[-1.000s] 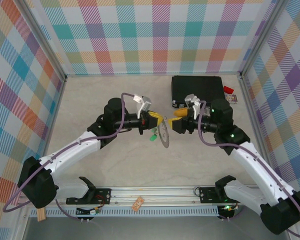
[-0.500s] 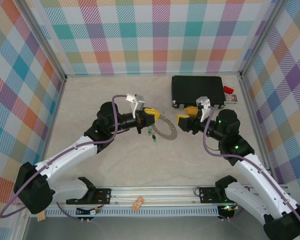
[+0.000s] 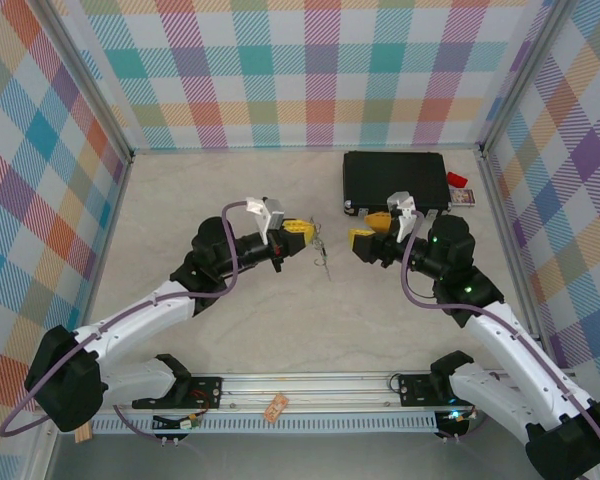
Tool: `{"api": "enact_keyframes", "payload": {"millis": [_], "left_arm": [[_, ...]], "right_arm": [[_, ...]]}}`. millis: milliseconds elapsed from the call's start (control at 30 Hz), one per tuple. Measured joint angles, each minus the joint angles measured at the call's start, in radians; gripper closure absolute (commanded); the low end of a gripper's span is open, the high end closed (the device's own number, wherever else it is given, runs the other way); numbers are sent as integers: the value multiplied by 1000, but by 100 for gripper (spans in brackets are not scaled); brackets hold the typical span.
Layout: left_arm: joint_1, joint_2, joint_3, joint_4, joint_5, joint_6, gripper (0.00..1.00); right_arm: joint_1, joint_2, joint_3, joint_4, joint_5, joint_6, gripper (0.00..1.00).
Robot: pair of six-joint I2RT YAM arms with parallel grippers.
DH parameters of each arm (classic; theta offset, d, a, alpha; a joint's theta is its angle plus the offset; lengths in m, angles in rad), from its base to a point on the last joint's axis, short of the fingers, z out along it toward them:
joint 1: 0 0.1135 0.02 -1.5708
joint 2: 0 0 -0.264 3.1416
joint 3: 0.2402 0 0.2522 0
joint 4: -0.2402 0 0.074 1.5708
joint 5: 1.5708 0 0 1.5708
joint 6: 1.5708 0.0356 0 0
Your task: Put the keys on the keyring
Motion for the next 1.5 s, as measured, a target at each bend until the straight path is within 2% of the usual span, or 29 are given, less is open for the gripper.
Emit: {"api": "enact_keyframes", "payload": {"millis": [167, 400, 600, 1000, 1500], "left_arm": [[-17, 3, -104, 131, -126, 125, 100], [-57, 4, -154, 238, -336, 314, 100], [-80, 4, -206, 322, -440, 446, 100], [-120, 2, -252, 408, -570, 620, 100], [-151, 14, -267, 476, -615, 747, 100]], "right_arm": [[0, -1, 0, 0, -4, 0, 37], [0, -1, 0, -2, -4, 0, 37], [0, 1, 0, -3, -8, 4, 37], [0, 11, 0, -7, -23, 17, 37], [0, 25, 0, -7, -23, 27, 37]]}}
